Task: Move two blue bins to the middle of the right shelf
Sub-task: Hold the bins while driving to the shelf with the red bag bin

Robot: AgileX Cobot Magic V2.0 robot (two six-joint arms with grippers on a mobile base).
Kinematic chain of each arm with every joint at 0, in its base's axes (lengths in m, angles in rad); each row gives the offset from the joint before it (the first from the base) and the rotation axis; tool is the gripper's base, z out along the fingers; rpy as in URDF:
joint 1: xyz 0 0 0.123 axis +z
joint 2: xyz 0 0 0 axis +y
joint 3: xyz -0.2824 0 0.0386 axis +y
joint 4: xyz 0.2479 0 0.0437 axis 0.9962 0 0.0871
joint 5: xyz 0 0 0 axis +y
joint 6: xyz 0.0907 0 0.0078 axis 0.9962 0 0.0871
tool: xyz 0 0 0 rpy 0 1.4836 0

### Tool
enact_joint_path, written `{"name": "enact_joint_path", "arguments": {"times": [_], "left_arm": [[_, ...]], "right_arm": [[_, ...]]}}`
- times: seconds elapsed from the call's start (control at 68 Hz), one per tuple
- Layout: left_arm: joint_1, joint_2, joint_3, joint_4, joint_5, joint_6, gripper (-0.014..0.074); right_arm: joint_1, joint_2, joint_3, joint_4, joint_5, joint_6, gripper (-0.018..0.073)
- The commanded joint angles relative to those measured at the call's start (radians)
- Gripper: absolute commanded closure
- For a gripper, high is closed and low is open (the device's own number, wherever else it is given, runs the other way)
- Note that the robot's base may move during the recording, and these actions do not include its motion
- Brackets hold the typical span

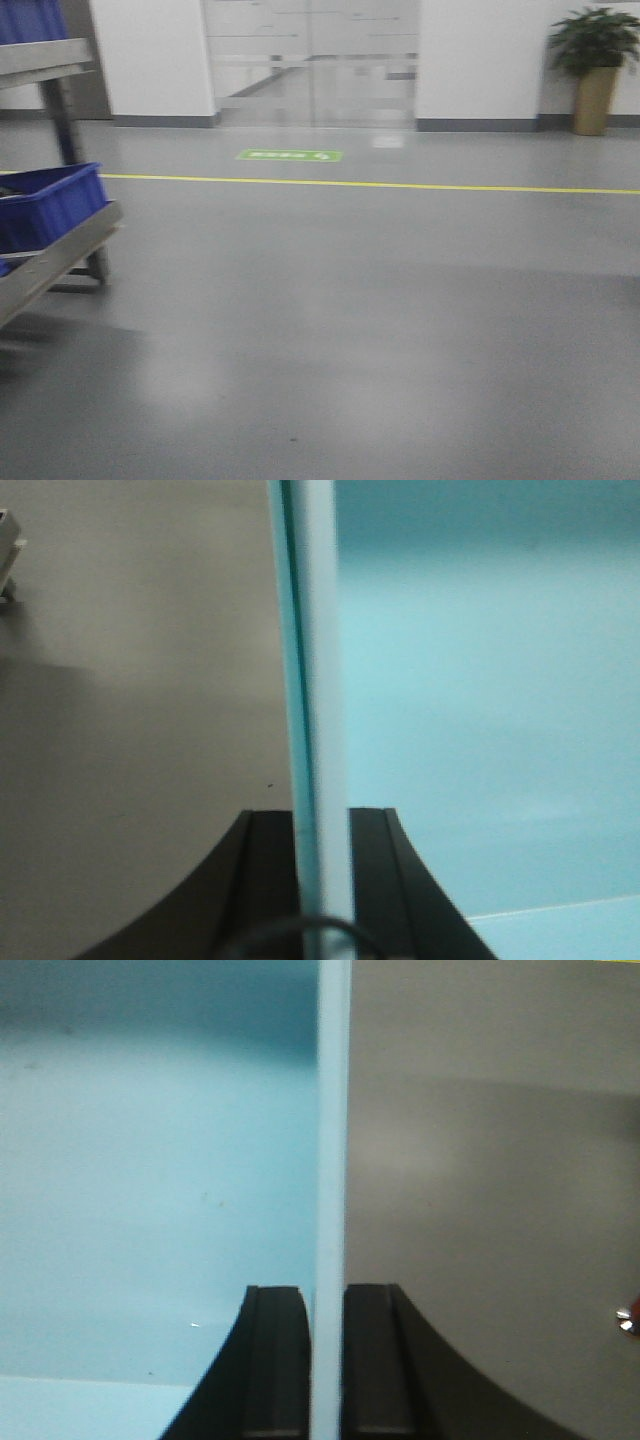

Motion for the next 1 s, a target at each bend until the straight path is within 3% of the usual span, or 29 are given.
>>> {"name": "enact_joint_path", "arguments": {"times": [0.0,0.986], "left_arm": [[0.002,-0.017,-0.016,0.066,-0.043,0.007,0.0707],[0.002,-0.017,-0.016,0.066,-0.043,0.007,0.0707]], "right_arm": [[-0.003,-0.022,-0.021,-0.073,-0.056,-0.013,0.0726],[-0.003,-0.022,-0.021,-0.073,-0.056,-0.013,0.0726]]}}
